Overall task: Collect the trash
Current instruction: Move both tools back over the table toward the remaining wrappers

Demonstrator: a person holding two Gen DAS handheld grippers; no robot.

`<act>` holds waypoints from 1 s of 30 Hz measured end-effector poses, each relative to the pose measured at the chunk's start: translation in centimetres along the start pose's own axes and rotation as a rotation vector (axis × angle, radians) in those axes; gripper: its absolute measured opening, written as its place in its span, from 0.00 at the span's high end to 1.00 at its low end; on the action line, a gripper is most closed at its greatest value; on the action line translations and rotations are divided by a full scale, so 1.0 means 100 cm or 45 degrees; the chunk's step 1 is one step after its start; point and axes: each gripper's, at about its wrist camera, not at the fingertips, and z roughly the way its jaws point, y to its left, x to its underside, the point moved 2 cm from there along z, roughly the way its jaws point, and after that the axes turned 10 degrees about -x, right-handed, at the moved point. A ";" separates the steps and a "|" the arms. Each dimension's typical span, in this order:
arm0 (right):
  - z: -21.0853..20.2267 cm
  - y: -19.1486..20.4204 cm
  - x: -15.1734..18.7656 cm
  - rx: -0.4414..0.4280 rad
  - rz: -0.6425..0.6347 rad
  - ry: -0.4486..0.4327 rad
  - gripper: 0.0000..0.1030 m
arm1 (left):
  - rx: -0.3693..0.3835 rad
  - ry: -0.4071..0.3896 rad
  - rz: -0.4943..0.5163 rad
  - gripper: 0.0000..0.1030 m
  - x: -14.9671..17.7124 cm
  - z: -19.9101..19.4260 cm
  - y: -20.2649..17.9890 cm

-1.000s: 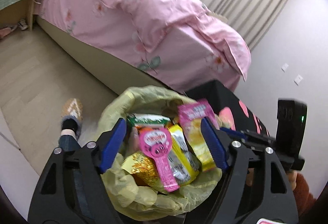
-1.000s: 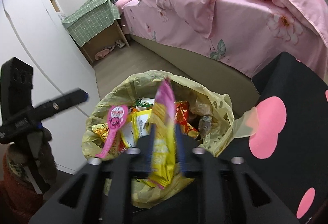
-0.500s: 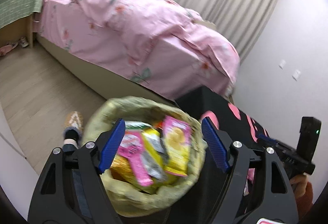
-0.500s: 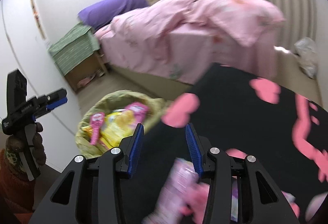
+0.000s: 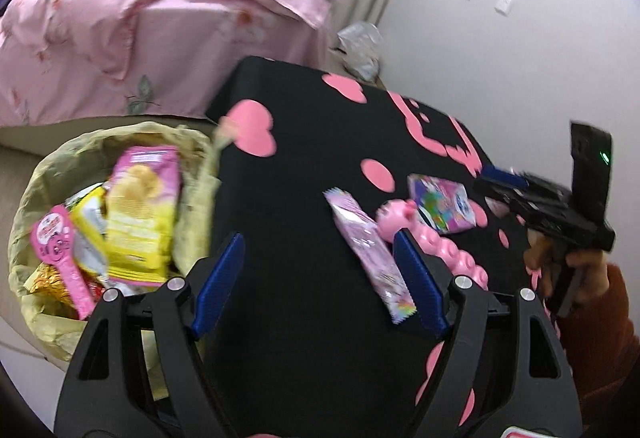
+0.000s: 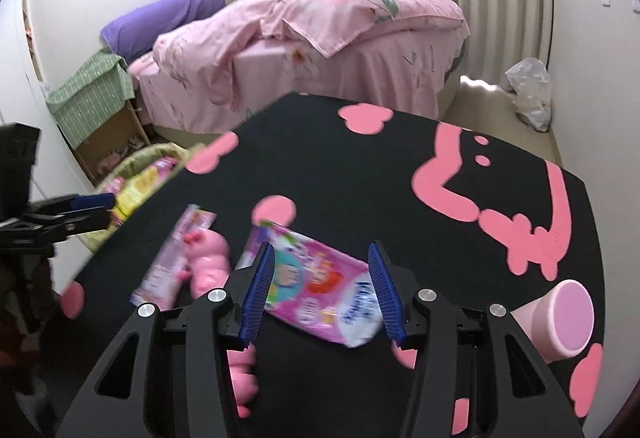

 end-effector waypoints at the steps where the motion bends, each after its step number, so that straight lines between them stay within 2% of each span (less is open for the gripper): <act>1: 0.004 -0.007 0.000 0.018 -0.004 0.000 0.55 | -0.004 0.005 0.023 0.29 0.001 0.001 -0.005; 5: 0.020 -0.022 0.003 0.018 0.005 0.018 0.55 | -0.027 0.026 0.081 0.29 0.005 0.004 -0.020; 8: 0.037 -0.033 0.002 0.024 0.048 0.075 0.55 | -0.030 0.038 0.089 0.29 0.006 0.004 -0.024; 11: 0.045 -0.042 0.007 -0.032 0.145 0.124 0.55 | -0.035 0.043 0.103 0.29 0.008 0.005 -0.027; 13: 0.039 -0.042 0.014 -0.072 0.184 0.117 0.55 | -0.030 0.049 0.101 0.29 0.008 0.007 -0.027; 17: 0.025 -0.036 0.033 -0.084 0.225 0.104 0.54 | -0.009 0.060 0.082 0.29 0.011 0.008 -0.027; 24: -0.006 -0.019 0.070 -0.127 0.323 0.074 0.53 | 0.072 0.112 0.070 0.29 0.021 0.015 -0.036; 26: -0.010 -0.012 0.076 -0.137 0.302 0.073 0.44 | 0.082 0.124 0.088 0.29 0.025 0.017 -0.041; 30: -0.010 0.004 0.083 -0.084 0.123 0.112 0.42 | 0.074 0.126 0.122 0.29 0.028 0.019 -0.051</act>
